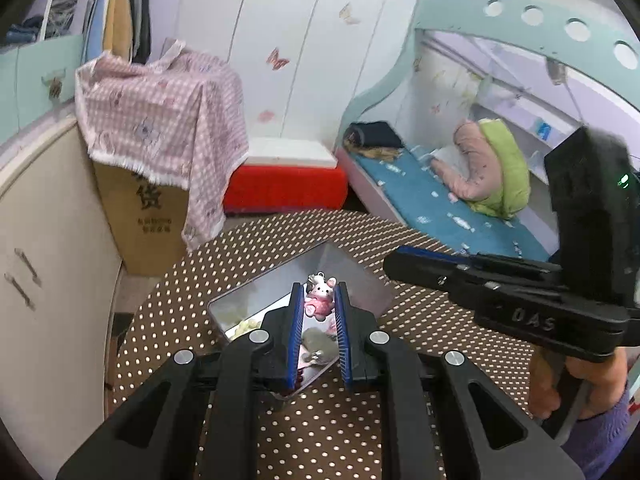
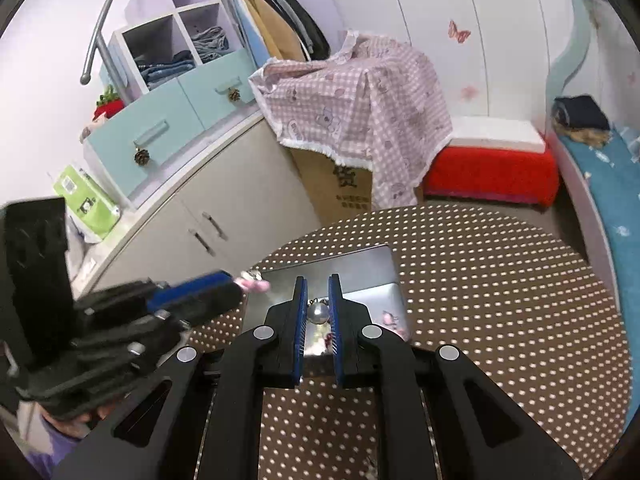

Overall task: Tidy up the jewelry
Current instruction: 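Carry the bunny charm with the left tool and a pearl item with the right tool into the grey box, then open both tools over the box and move back to the pearl chain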

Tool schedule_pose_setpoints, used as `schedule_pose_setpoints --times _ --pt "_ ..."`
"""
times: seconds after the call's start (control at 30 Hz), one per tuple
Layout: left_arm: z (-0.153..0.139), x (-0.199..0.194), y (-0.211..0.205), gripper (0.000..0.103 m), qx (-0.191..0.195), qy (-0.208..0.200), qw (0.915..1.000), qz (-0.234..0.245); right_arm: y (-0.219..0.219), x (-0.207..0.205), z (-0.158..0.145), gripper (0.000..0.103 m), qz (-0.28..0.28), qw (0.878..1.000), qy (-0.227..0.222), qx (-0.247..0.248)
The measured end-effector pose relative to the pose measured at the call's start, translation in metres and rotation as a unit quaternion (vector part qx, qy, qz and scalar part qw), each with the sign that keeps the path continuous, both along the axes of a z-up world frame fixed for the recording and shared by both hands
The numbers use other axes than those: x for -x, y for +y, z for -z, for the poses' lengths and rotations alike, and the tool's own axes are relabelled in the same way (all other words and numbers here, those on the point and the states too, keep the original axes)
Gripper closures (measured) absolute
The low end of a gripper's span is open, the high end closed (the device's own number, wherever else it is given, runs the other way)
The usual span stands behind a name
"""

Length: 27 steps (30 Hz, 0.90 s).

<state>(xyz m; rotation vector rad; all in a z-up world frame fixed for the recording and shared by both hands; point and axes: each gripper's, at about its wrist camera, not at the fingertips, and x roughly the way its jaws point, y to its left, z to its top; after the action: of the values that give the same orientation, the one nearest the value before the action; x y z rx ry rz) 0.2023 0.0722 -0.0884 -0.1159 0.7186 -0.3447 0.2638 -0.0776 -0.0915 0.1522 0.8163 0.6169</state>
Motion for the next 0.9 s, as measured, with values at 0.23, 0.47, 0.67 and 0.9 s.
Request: schedule_pose_setpoints --times 0.23,0.47,0.67,0.9 --pt "0.031 -0.014 0.004 0.089 0.002 0.036 0.9993 -0.008 0.018 -0.015 0.030 0.092 -0.007 0.999 0.031 0.011" --pt "0.042 -0.017 0.004 0.089 0.000 0.047 0.9988 -0.009 0.024 -0.025 0.050 0.092 -0.006 0.999 0.051 0.017" --pt "0.044 -0.017 0.000 0.088 -0.009 0.047 0.9988 -0.010 0.024 -0.029 0.058 0.092 -0.004 0.998 0.060 0.019" --pt "0.041 -0.014 0.000 0.088 -0.010 0.043 0.9990 -0.011 0.023 -0.030 0.060 0.091 -0.003 0.998 0.063 0.013"
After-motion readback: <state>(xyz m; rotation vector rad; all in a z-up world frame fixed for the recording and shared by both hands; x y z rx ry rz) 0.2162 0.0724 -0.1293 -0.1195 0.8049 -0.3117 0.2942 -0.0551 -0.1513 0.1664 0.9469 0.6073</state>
